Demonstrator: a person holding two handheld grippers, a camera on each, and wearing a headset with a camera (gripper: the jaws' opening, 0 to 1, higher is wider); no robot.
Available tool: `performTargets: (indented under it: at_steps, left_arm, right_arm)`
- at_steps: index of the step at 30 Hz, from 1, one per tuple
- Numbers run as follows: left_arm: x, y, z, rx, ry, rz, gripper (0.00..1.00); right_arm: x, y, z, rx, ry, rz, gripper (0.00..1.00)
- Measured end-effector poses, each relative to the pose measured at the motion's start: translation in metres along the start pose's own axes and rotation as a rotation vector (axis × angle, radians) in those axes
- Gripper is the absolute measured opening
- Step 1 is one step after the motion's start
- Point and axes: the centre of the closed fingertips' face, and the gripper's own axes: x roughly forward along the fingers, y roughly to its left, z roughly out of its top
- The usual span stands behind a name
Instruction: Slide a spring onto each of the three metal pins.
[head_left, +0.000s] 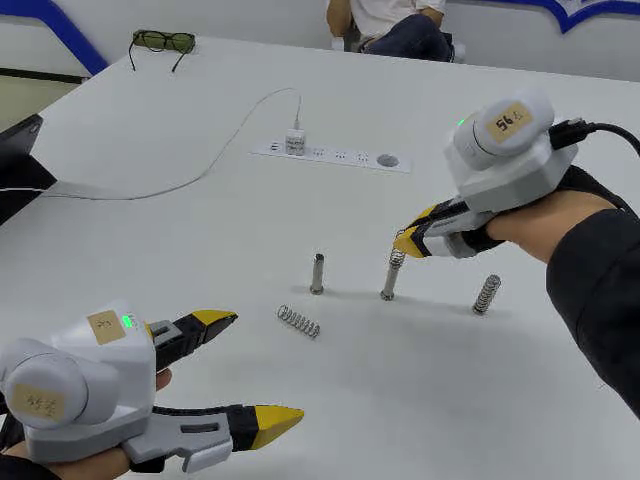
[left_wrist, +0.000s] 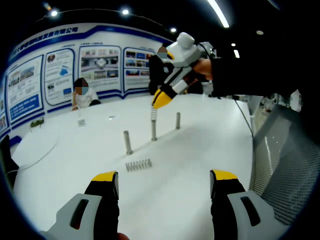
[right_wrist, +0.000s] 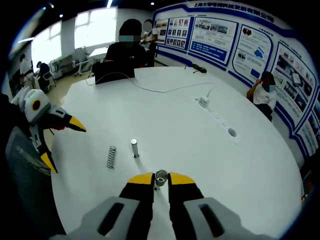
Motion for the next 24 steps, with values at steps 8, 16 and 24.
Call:
performTargets:
  at_steps: [8, 16, 24]
  left_arm:
    - [-0.0006, 0.0017, -0.0006, -0.002, 0.001, 0.005, 0.76]
    - [-0.0001, 0.0017, -0.0021, -0.005, 0.004, 0.006, 0.76]
    - [0.0007, 0.0015, -0.0024, -0.005, 0.006, 0.004, 0.76]
  right_arm:
    - [0.002, -0.0004, 0.0008, 0.005, -0.004, 0.004, 0.12]
    - [0.0027, -0.0011, 0.0018, 0.008, -0.007, 0.006, 0.12]
    - [0.0034, -0.0033, 0.0019, 0.019, -0.01, 0.008, 0.12]
